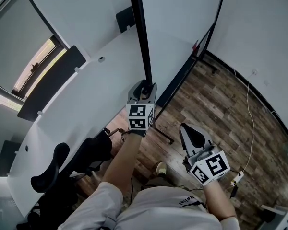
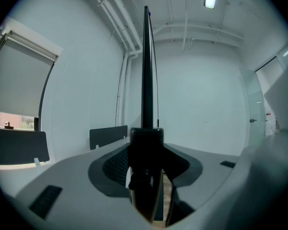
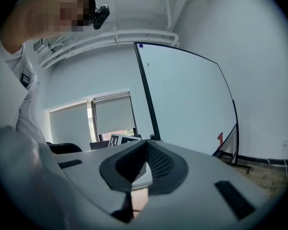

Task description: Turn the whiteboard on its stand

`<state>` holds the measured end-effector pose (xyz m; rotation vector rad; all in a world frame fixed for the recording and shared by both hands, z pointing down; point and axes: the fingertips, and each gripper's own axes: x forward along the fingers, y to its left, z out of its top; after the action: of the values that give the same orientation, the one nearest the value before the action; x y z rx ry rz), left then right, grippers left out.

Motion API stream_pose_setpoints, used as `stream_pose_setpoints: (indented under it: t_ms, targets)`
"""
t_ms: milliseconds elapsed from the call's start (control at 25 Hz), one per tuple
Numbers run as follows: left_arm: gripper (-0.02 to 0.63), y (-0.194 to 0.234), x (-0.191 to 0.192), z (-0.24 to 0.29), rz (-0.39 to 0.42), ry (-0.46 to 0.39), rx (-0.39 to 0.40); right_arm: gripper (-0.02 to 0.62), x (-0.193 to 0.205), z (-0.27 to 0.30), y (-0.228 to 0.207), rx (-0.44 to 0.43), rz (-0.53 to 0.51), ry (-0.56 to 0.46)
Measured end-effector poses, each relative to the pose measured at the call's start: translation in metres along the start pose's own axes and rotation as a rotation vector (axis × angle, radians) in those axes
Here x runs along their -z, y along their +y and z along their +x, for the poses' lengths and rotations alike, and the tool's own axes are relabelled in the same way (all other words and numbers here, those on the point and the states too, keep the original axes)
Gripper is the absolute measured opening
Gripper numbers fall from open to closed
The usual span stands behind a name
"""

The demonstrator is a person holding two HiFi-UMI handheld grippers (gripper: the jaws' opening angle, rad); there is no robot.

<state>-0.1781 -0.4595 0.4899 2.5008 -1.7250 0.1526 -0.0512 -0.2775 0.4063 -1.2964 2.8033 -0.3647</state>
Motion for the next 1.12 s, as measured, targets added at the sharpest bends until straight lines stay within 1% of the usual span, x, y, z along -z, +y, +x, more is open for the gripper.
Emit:
stream_pose_setpoints:
  t_ms: [280, 480, 760, 1120]
  targets:
    - [0.196, -0.005, 0.002, -0.027, -0.002, 0.008, -0.020, 0.012, 0.001, -0.020, 0.016, -0.022, -0.002, -0.009]
    - [0.196, -0.013, 0.007, -0.046, 0.002, 0.020, -0.013, 0.012, -0.003, -0.037, 0.025, -0.035, -0.012, -0.020]
    - [0.198, -0.051, 0.011, -0.066, 0.009, 0.024, 0.016, 0.012, -0.005, -0.066, 0.025, -0.035, -0.013, -0.035]
    - [0.198, -0.098, 0.019, -0.103, -0.009, 0.019, -0.010, 0.012, -0.006, -0.112, 0.024, -0.032, -0.018, -0.042]
